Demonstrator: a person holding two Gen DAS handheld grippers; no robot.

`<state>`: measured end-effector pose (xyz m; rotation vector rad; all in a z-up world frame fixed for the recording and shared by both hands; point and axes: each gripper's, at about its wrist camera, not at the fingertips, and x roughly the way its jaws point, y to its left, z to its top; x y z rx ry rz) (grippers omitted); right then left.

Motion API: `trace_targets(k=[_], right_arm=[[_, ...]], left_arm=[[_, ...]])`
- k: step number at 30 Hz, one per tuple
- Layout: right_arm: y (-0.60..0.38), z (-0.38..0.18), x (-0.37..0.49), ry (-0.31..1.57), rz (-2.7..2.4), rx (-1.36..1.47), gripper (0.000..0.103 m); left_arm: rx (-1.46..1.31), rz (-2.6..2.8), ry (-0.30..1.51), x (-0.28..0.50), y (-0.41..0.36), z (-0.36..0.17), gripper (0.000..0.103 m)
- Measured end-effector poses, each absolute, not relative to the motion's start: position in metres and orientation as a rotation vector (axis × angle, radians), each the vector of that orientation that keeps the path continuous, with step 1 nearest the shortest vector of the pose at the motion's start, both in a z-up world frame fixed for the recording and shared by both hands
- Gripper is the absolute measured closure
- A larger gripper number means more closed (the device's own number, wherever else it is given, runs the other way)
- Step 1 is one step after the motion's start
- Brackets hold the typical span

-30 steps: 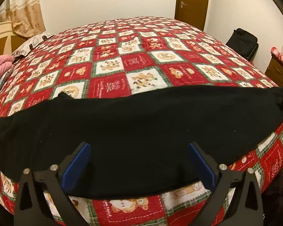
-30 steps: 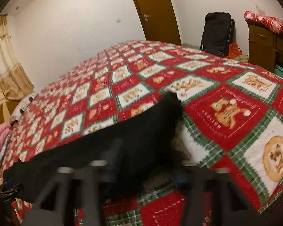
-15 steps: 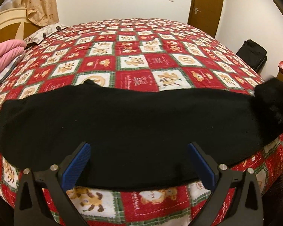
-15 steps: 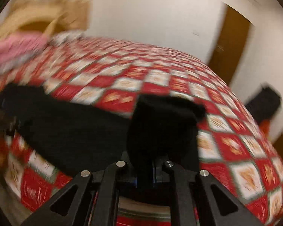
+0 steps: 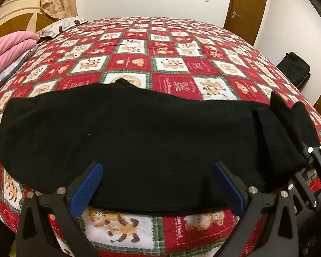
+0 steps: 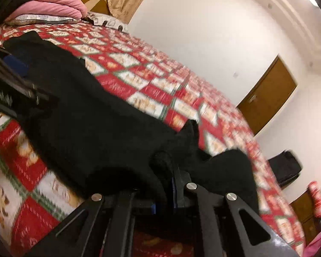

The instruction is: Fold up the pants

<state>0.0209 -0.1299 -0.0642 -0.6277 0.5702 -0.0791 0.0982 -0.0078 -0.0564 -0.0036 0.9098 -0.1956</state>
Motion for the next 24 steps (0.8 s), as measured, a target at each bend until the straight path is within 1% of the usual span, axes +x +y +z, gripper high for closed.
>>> trace_targets(k=[4, 7, 9, 10, 12, 15, 17, 20, 24], right_arm=[[-0.112, -0.073, 0.02, 0.54, -0.009, -0.714, 0.093], [-0.114, -0.081, 0.023, 0.576, 0.025, -0.695, 0.093], [-0.129, -0.063, 0.024, 0.566, 0.021, -0.549, 0.093], [-0.142, -0.043, 0.022, 0.53, -0.008, -0.44, 0.093], [-0.161, -0.013, 0.018, 0.45, -0.057, -0.33, 0.093], [-0.183, 0.022, 0.008, 0.34, -0.125, -0.22, 0.093], [-0.183, 0.026, 0.012, 0.336, -0.106, -0.213, 0.093], [-0.158, -0.004, 0.023, 0.428, 0.0, -0.361, 0.093], [-0.12, -0.074, 0.034, 0.587, 0.075, -0.584, 0.092]], left_arm=[[-0.007, -0.186, 0.896, 0.098, -0.002, -0.054, 0.0], [-0.011, -0.175, 0.888, 0.099, 0.003, -0.054, 0.0], [-0.012, -0.167, 0.89, 0.099, 0.006, -0.055, 0.0], [-0.012, -0.161, 0.89, 0.1, 0.007, -0.055, 0.0], [-0.01, -0.155, 0.893, 0.102, 0.008, -0.056, 0.0], [-0.012, -0.155, 0.885, 0.101, 0.007, -0.055, 0.0], [-0.009, -0.153, 0.879, 0.1, 0.007, -0.054, 0.0], [-0.007, -0.153, 0.879, 0.1, 0.007, -0.054, 0.0], [0.009, -0.152, 0.87, 0.098, 0.008, -0.051, 0.0]])
